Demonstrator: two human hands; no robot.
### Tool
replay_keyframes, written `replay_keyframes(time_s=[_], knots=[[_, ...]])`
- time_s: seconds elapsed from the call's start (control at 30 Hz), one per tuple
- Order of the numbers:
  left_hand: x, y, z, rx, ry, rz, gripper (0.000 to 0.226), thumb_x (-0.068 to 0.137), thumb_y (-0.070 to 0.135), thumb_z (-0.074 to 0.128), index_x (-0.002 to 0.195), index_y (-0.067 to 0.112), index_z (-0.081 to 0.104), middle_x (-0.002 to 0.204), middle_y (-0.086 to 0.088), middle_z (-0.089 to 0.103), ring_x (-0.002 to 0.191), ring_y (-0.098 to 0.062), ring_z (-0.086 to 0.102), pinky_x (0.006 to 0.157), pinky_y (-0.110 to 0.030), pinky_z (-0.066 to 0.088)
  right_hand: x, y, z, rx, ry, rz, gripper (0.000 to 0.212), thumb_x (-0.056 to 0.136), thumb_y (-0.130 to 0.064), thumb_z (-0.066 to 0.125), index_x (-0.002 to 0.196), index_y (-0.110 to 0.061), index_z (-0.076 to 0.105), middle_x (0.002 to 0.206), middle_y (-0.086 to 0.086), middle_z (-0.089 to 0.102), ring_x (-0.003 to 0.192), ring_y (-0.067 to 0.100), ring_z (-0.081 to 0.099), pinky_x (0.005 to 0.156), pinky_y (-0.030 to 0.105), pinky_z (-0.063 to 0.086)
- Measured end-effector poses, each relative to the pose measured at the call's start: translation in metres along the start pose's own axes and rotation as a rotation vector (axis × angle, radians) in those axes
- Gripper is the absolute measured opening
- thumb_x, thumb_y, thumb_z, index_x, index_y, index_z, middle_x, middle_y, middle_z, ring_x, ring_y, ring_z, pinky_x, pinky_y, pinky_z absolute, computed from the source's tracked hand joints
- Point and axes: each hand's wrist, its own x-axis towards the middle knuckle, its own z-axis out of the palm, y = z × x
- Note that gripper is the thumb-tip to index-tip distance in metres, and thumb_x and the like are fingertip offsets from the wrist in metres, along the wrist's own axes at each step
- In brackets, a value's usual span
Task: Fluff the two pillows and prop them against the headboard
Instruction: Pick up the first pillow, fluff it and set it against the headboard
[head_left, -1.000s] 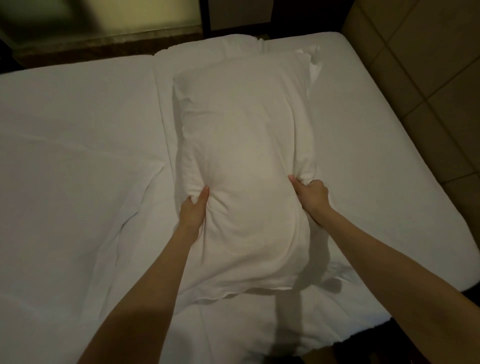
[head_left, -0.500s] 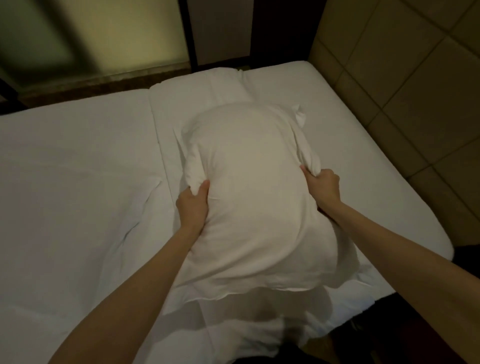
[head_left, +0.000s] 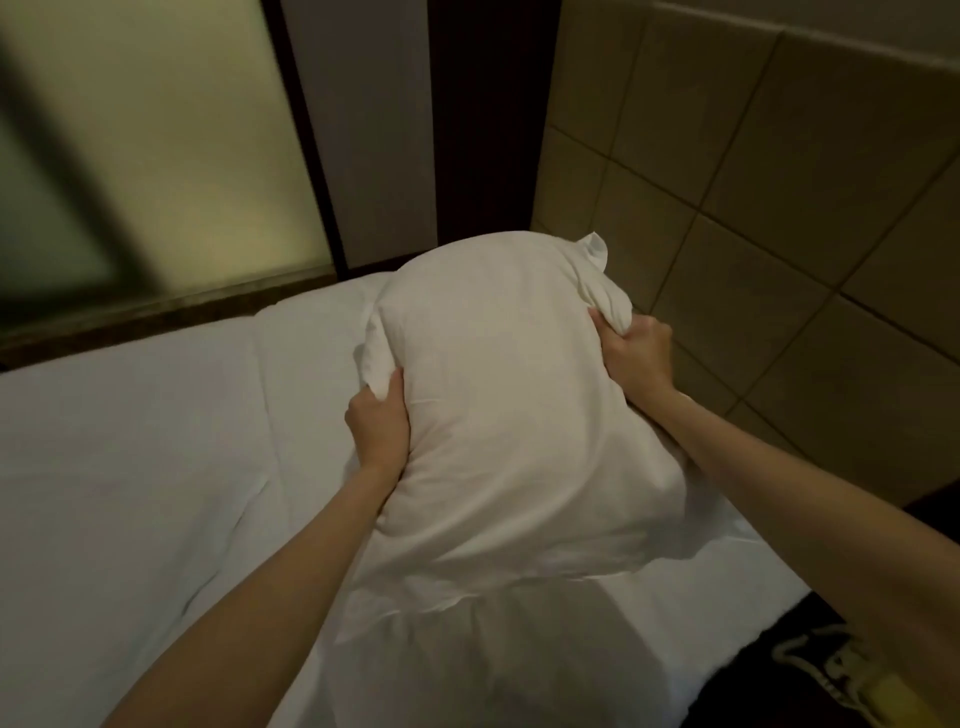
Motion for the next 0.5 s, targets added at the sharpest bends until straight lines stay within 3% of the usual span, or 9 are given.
replay_keyframes(time_s=[0.07, 0.17, 0.3, 0.4, 0.43, 0.5], knots=[[0.004, 0.01, 0.019, -0.005, 0.016, 0.019, 0.039, 0.091, 0.04, 0.055, 0.062, 0.014, 0.057, 0.063, 0.0, 0.057, 0.062, -0.015, 0.052, 0.057, -0.027, 0.044, 0.02, 0.0, -0.01, -0.019, 0.036, -0.06, 0.06, 0.086, -0.05, 0.058, 0.057, 0.002, 0.054, 0.05, 0.012, 0.049, 0.05, 0.023, 0.045, 0.046, 0.03, 0.027], [0.013, 0.02, 0.065, -0.04, 0.075, 0.031, 0.046, 0.093, 0.039, 0.052, 0.096, -0.005, 0.064, 0.086, -0.015, 0.067, 0.078, -0.027, 0.06, 0.074, -0.038, 0.052, 0.066, 0.008, -0.029, -0.051, 0.064, -0.154, 0.059, 0.085, -0.055, 0.055, 0.057, -0.003, 0.055, 0.051, 0.011, 0.052, 0.05, 0.026, 0.048, 0.051, 0.03, 0.03], [0.029, 0.033, 0.154, -0.101, 0.096, 0.023, 0.041, 0.096, 0.034, 0.048, 0.079, -0.001, 0.061, 0.074, -0.012, 0.059, 0.072, -0.022, 0.052, 0.064, -0.03, 0.042, 0.153, 0.03, -0.048, -0.117, 0.077, -0.283, 0.057, 0.086, -0.055, 0.053, 0.056, -0.008, 0.048, 0.052, 0.01, 0.047, 0.052, 0.025, 0.046, 0.053, 0.031, 0.028], [0.051, 0.042, 0.21, -0.198, 0.116, -0.035, 0.062, 0.097, 0.046, 0.039, 0.089, -0.011, 0.064, 0.071, -0.005, 0.059, 0.07, -0.019, 0.052, 0.065, -0.031, 0.043, 0.208, 0.039, -0.047, -0.182, 0.082, -0.389, 0.061, 0.088, -0.054, 0.052, 0.059, -0.001, 0.049, 0.055, 0.014, 0.052, 0.053, 0.029, 0.049, 0.055, 0.032, 0.029], [0.06, 0.042, 0.232, -0.239, 0.135, -0.073, 0.067, 0.096, 0.052, 0.036, 0.089, -0.008, 0.066, 0.073, -0.003, 0.061, 0.067, -0.014, 0.055, 0.066, -0.03, 0.045, 0.23, 0.043, -0.046, -0.19, 0.073, -0.418, 0.061, 0.088, -0.054, 0.052, 0.058, -0.001, 0.047, 0.054, 0.014, 0.052, 0.052, 0.03, 0.048, 0.054, 0.033, 0.029], [0.076, 0.04, 0.263, -0.287, 0.165, -0.113, 0.059, 0.095, 0.054, 0.037, 0.073, 0.008, 0.067, 0.067, 0.001, 0.062, 0.053, -0.003, 0.055, 0.061, -0.026, 0.045, 0.263, 0.047, -0.042, -0.213, 0.065, -0.472, 0.062, 0.088, -0.054, 0.052, 0.057, -0.001, 0.044, 0.053, 0.015, 0.053, 0.05, 0.03, 0.047, 0.053, 0.033, 0.029]])
